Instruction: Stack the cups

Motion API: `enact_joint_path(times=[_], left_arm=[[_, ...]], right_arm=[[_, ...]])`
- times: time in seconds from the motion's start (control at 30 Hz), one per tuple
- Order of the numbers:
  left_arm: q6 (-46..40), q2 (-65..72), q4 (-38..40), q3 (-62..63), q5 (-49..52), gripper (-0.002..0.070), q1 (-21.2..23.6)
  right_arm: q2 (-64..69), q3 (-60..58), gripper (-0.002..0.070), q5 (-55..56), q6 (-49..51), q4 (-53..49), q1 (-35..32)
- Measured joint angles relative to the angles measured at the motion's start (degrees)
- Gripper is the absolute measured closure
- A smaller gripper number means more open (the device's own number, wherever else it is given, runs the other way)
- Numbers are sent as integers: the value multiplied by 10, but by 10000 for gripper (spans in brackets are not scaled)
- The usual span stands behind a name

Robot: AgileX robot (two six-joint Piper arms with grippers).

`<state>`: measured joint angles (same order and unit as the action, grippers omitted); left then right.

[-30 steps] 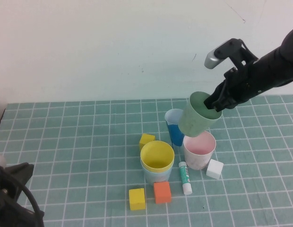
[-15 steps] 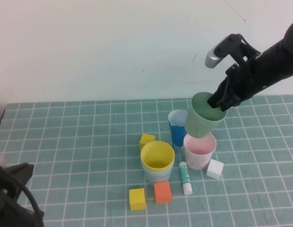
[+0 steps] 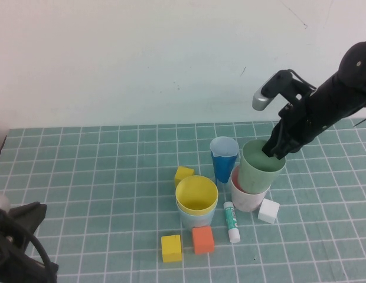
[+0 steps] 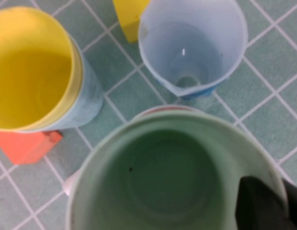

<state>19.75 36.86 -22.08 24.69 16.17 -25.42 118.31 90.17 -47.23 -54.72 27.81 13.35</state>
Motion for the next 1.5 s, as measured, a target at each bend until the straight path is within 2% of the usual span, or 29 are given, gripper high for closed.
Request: enact_joint_path(times=[0.23,0.33,0.43,0.6,0.67,0.8,0.93,1.17,1.23,1.3,1.37,1.4,1.5], left_arm=[[0,0,0,0,0,676,0],[0,0,0,0,-1,676,0],[0,0,0,0,-1,676,0],[0,0,0,0,-1,676,0],[0,0,0,0,-1,676,0],[0,0,0,0,-1,676,0],[0,0,0,0,-1,676,0],[1,0,0,0,-1,676,0],[1,0,0,0,-1,676,0],[1,0,0,0,-1,676,0],[1,0,0,0,0,676,0],[1,0,0,0,1,676,0],[1,0,0,0,11,676,0]], right_arm=[[11,0,657,3,-18,0,0],[13,0,636,4,-20,0,0],[13,1,559,4,-20,4,0],[13,1,360,4,-20,21,0],[13,1,305,4,-20,25,0],[17,1,270,4,-20,27,0],[36,1,265,4,-20,30,0],[81,1,279,5,-20,40,0],[87,1,358,5,-20,40,0],[88,3,507,5,-20,37,0],[87,11,597,-5,-20,28,0],[86,18,623,-13,-20,16,0],[73,49,640,-50,2,-23,0]])
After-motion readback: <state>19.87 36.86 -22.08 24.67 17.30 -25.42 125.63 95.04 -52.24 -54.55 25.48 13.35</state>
